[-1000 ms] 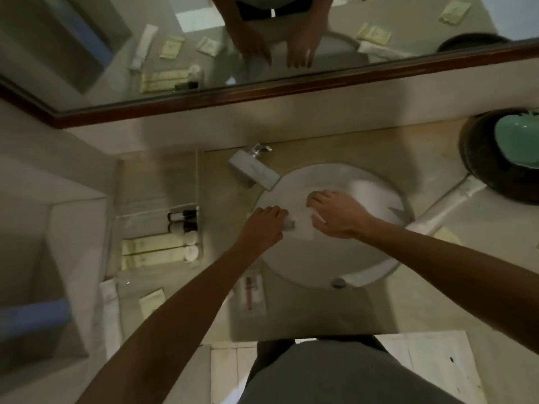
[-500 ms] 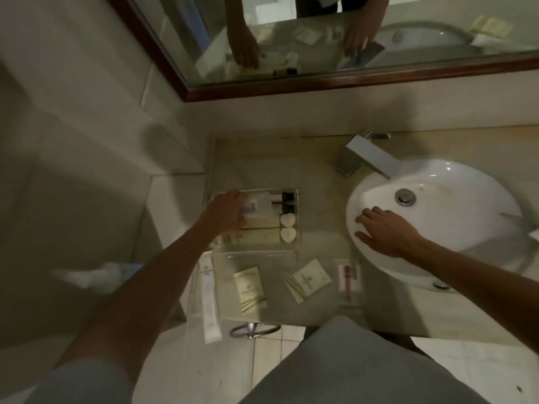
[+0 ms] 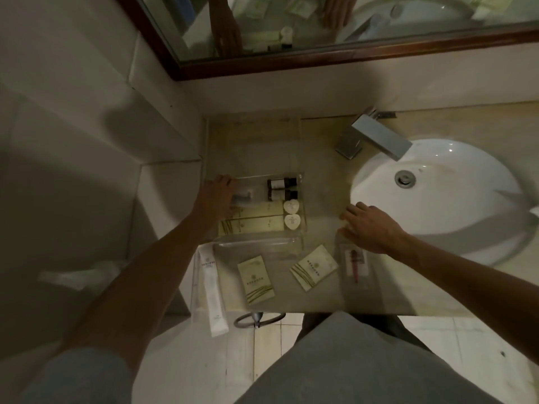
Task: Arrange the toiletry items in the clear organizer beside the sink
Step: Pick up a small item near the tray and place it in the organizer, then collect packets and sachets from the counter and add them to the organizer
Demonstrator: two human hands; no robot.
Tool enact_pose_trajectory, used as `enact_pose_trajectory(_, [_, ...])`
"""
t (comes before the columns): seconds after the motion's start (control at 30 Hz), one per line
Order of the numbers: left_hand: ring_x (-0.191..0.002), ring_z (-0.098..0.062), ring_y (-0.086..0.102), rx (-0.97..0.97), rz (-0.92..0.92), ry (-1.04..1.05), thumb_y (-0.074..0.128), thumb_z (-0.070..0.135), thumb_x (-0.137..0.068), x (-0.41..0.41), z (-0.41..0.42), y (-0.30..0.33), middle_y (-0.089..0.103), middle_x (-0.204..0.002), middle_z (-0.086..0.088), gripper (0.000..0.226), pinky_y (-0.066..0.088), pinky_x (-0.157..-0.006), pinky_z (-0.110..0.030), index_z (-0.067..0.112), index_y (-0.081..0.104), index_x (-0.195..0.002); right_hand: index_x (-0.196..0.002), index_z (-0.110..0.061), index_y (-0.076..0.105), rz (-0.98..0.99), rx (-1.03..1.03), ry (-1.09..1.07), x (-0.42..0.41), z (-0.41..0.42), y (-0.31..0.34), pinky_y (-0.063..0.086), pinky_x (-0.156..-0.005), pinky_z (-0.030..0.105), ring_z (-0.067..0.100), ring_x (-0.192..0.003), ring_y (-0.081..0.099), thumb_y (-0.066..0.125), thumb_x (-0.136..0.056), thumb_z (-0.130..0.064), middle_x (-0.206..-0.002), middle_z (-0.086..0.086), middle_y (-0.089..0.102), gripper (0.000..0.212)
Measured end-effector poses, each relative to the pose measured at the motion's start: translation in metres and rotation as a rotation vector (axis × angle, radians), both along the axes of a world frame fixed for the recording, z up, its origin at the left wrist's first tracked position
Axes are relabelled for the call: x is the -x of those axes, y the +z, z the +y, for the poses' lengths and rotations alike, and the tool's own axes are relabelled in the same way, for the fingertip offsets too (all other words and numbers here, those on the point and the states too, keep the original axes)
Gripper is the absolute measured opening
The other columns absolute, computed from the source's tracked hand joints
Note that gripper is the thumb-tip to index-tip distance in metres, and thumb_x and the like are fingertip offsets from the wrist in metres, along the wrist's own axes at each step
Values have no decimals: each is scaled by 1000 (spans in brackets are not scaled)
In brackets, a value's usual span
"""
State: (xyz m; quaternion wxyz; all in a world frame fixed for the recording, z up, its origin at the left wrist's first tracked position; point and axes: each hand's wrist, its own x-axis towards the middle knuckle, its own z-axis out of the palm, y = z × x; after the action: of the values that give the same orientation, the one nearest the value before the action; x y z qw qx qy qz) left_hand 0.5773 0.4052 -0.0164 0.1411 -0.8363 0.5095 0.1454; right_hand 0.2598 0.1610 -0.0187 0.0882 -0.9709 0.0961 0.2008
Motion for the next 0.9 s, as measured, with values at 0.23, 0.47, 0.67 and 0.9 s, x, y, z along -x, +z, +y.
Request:
enact_pose_trajectory(0.23, [-108, -30, 52, 87, -20, 86, 69, 42, -81, 3, -5, -5, 57, -116, -11, 50, 50, -77, -44, 9, 57, -117, -128, -19, 52, -9, 18, -40, 13, -9, -2, 46, -85, 36, 22, -106, 52, 44, -97, -46, -122, 2, 56, 41])
enact_pose_trajectory(0.47, [-109, -30, 53, 187, 29, 236, 74, 35, -77, 22, -5, -3, 55, -119, -13, 53, 49, -86, -46, 8, 55, -119, -130, -28, 52, 45, -70, 94, 27, -13, 3, 45, -92, 32, 18, -113, 49, 59, -91, -40, -132, -1, 51, 42])
enact_pose_trajectory(0.67, [-105, -30, 55, 346, -3, 77, 68, 26, -77, 91, -26, 17, 57, -118, -13, 49, 46, -86, -43, 9, 54, -121, -140, -33, 40, 126, -70, 416, 35, 4, -7, 43, -96, 35, 20, -121, 43, 63, -89, -34, -143, 1, 39, 56])
enact_pose_trajectory(0.9, [-110, -29, 54, 331, 74, -98, 57, 21, -79, 178, -56, 6, 54, -126, -13, 45, 46, -88, -41, 9, 53, -122, -128, -27, 52, 74, -19, 507, 28, -2, -6, 41, -89, 34, 21, -113, 46, 58, -89, -42, -132, 3, 45, 43])
